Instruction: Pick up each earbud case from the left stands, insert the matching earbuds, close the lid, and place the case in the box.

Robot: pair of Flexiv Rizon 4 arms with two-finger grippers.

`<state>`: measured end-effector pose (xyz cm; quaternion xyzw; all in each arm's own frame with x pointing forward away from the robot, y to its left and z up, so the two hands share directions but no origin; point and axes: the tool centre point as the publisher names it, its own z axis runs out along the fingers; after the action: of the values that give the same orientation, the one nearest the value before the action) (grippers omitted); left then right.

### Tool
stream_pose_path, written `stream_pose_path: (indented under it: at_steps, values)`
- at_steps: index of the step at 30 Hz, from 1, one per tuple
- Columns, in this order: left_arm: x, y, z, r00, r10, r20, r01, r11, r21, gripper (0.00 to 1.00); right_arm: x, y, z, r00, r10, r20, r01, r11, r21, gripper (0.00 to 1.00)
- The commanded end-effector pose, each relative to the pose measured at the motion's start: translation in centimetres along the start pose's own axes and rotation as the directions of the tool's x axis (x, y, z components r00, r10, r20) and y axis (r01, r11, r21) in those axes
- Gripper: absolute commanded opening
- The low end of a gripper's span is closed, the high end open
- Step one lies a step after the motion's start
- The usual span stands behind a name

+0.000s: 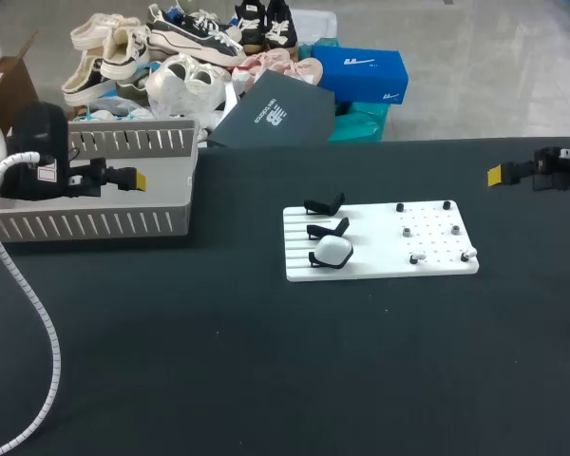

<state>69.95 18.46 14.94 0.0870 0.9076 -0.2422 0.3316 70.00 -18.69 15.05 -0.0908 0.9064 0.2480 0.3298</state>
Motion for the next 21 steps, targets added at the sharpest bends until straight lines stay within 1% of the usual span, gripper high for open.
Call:
stream_pose_path:
  at_steps: [1, 5, 7, 8, 10, 12, 17, 18, 19, 20, 21]
  values:
    - [-0.1, 0.0, 0.0, 1.0, 0.001, -0.004, -0.001, 1.0, 0.0, 1.0, 0.0, 0.0, 0.0, 1.0, 0.0, -0.001, 0.0, 1.0, 0.001, 1.0]
    - [-0.1, 0.0, 0.0, 1.0, 0.001, -0.004, -0.001, 1.0, 0.0, 1.0, 0.0, 0.0, 0.0, 1.0, 0.0, -0.001, 0.0, 1.0, 0.001, 1.0]
    - [-0.1, -0.1, 0.0, 0.999, 0.048, -0.011, -0.048, 0.998, 0.046, 1.0, 0.0, 0.0, 0.0, 1.0, 0.0, -0.001, 0.0, 1.0, 0.001, 1.0]
    - [0.0, -0.4, 0.0, 0.999, 0.045, -0.019, -0.044, 0.997, 0.062, 1.0, 0.0, 0.0, 0.0, 1.0, 0.0, -0.001, 0.0, 1.0, 0.001, 1.0]
    - [0.0, -0.6, 0.2, 0.999, 0.046, -0.021, -0.045, 0.997, 0.057, 1.0, 0.0, 0.0, 0.0, 1.0, 0.0, -0.001, 0.0, 1.0, 0.001, 1.0]
    - [0.0, -0.8, 0.4, 0.997, 0.067, -0.028, -0.065, 0.995, 0.073, 1.0, 0.0, 0.0, 0.0, 1.0, 0.0, -0.001, 0.0, 1.0, 0.001, 1.0]
    - [-0.5, -2.1, 0.6, 0.988, 0.152, -0.021, -0.148, 0.981, 0.128, 1.0, 0.0, 0.0, 0.0, 1.0, 0.0, -0.001, 0.0, 1.0, 0.001, 1.0]
    - [-0.7, -2.5, 0.7, 0.985, 0.171, -0.02, -0.166, 0.973, 0.162, 1.0, 0.0, 0.0, 0.0, 1.0, 0.0, -0.001, 0.0, 1.0, 0.001, 1.0]
    - [-0.8, -2.7, 0.7, 0.983, 0.181, -0.019, -0.175, 0.969, 0.177, 1.0, 0.0, 0.0, 0.0, 1.0, 0.0, -0.001, 0.0, 1.0, 0.001, 1.0]
    - [-1.1, -3.3, 0.8, 0.976, 0.217, -0.014, -0.21, 0.96, 0.185, 1.0, 0.0, 0.0, 0.0, 1.0, 0.0, -0.001, 0.0, 1.0, 0.001, 1.0]
    - [-1.2, -3.5, 0.9, 0.973, 0.23, -0.008, -0.225, 0.955, 0.192, 1.0, 0.0, 0.0, 0.0, 1.0, 0.0, -0.001, 0.0, 1.0, 0.001, 1.0]
